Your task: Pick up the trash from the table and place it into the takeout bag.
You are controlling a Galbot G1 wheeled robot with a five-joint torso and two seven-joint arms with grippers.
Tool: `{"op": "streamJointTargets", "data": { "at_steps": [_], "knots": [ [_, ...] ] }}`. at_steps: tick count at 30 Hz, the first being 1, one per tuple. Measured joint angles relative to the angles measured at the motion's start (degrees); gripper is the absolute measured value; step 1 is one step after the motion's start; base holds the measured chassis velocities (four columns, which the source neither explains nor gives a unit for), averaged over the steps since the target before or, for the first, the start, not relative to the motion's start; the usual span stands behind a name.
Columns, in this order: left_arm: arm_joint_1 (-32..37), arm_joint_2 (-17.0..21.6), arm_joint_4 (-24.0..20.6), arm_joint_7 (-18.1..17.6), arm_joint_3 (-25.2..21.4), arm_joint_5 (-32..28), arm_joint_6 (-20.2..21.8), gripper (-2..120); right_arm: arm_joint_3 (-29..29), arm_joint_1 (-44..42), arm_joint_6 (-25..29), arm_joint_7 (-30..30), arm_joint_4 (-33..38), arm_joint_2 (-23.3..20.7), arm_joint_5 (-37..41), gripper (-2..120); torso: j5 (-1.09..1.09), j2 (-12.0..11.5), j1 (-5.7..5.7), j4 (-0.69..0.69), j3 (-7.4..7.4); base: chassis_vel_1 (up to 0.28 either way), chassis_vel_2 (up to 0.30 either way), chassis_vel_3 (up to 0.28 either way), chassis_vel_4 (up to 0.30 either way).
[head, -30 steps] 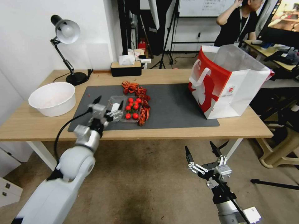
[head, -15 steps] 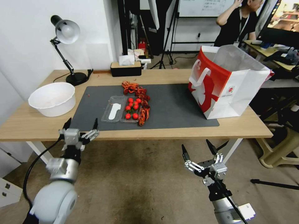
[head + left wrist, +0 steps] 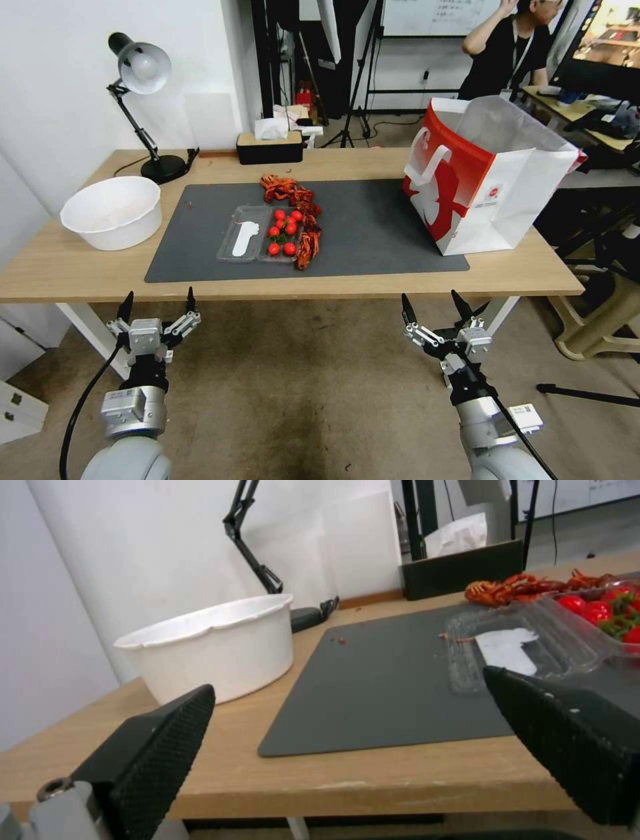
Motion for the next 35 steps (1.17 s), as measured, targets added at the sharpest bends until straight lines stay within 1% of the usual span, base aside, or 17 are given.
{"op": "streamJointTargets", "data": {
  "at_steps": [14,35],
  "knots": [
    [0.35,-0.28,1.27,-0.70,0.03,-0.01,-0.10,100,0.06,1.15,0.27,-1.09,-0.73,-1.20,0.26,100,0.00,0.00,0.00,0.01,0.00,0.000,0.000,0.000,0.000],
    [0.32,-0.29,1.32,-0.74,0.15,-0.18,-0.04,100,0.17,1.11,0.34,-1.16,-0.75,-1.20,0.09,100,0.00,0.00,0.00,0.00,0.00,0.000,0.000,0.000,0.000]
  ]
}}
